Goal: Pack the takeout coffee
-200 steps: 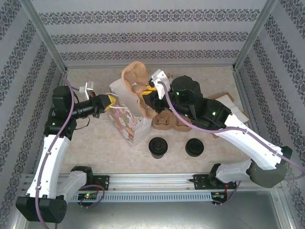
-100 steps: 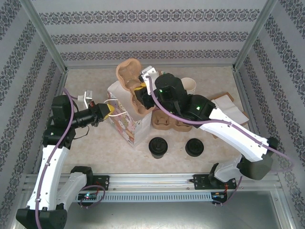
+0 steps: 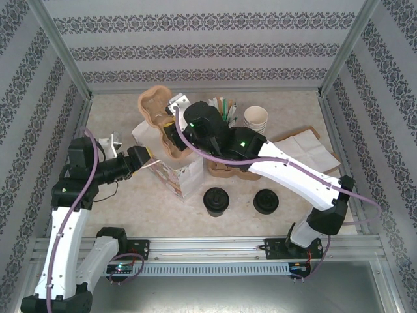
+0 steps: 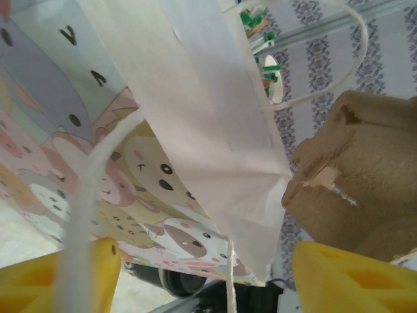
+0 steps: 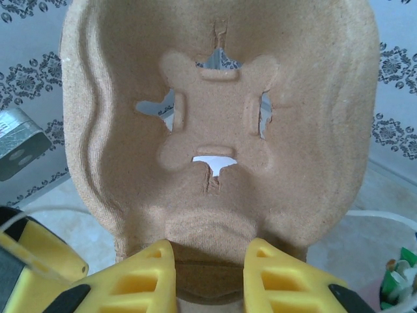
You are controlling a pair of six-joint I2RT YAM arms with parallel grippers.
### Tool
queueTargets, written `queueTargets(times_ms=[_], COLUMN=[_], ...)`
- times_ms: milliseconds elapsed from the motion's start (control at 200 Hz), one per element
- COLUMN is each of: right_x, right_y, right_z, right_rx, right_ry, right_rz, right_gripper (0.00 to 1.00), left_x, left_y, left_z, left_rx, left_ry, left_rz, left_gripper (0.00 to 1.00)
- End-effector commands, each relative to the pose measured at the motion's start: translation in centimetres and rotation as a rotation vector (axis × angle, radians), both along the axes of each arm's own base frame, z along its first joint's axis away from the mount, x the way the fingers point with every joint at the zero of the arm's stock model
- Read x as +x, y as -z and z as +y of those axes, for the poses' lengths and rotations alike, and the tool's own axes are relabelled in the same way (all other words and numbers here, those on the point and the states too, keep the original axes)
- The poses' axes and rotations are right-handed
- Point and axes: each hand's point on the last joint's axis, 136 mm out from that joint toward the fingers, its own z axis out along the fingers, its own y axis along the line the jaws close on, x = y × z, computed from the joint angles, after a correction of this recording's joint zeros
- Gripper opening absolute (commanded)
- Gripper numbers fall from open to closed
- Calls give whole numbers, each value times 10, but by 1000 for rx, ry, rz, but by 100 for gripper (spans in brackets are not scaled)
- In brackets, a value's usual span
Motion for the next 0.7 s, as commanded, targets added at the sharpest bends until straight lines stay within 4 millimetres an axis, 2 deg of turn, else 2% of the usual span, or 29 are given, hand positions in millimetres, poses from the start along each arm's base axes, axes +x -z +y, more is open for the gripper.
queueTargets(times_ms=[0, 45, 90, 185, 305, 570, 694], right_x=[0, 2, 3, 8, 11, 12, 11], right_y=[-8, -6, -3, 2, 11, 33, 43], right_z=[10, 13, 16, 20, 25, 29, 29], right_rx=[-2, -7, -13, -30, -69, -141, -170], right_ry=[-13, -9, -11, -4, -15, -32, -40], right_rz=[-30, -28, -28, -34, -35, 4, 26], right_gripper=[23, 24, 24, 24, 24, 25, 25], left_x=[-10, -10, -10, -9, -7, 9, 18], left_y=[9, 13, 16, 23, 19, -6, -13], left_z=[15, 20, 27, 45, 62, 59, 66], left_rx=[125, 162, 199, 287, 368, 357, 395], left_ry=[-35, -54, -78, -156, -221, -219, -243], left_rz=[10, 14, 24, 57, 52, -20, -29], left_gripper=[88, 97, 100, 100, 100, 100, 100])
